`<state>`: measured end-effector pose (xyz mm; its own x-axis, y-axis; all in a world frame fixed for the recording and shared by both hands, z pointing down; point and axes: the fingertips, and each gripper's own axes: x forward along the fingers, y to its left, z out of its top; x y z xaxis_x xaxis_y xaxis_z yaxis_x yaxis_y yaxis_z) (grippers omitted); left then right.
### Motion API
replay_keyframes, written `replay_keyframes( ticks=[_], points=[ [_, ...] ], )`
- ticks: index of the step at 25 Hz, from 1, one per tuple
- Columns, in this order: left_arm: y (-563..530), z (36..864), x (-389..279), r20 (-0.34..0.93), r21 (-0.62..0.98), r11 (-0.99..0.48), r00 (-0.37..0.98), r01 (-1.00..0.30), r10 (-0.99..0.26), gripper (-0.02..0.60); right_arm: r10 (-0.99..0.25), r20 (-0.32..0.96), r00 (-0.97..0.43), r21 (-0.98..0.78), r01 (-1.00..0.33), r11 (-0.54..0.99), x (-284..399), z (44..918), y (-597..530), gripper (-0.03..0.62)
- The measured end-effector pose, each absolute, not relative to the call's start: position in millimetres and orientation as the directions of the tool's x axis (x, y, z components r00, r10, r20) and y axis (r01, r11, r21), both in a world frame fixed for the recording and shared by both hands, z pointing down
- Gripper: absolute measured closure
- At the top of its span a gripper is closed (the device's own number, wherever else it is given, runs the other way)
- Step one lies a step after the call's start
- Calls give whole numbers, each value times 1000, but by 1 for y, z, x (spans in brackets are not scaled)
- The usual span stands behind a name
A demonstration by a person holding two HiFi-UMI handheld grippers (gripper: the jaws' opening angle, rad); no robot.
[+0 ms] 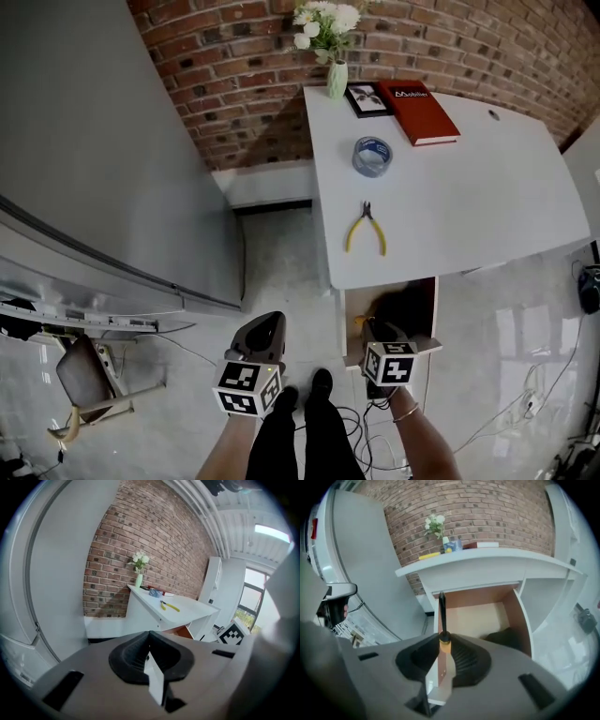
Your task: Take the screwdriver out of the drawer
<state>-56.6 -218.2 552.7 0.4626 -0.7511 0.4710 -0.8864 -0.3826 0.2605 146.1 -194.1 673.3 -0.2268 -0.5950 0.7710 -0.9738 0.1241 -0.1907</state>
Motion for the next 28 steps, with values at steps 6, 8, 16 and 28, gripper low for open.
replay_keyframes(
  ticks=[6, 8, 16, 28],
  points=[
    [-205, 529, -50, 449, 261, -437, 509, -861, -734, 586, -674, 704, -224, -196, -973, 119, 144, 611, -171, 516],
    [-201, 522, -49, 441, 258, -456, 523, -852, -729, 586, -704, 675, -221, -196, -974, 117, 142, 590, -164, 516],
    [-186, 491, -39, 403, 253, -532, 588, -808, -701, 586, -814, 545, -201, -221, -971, 92, 139, 507, -143, 516],
    [-163, 437, -24, 323, 208, -633, 663, -746, -675, 586, -919, 372, -130, -211, -976, 53, 144, 408, -94, 516]
  ],
)
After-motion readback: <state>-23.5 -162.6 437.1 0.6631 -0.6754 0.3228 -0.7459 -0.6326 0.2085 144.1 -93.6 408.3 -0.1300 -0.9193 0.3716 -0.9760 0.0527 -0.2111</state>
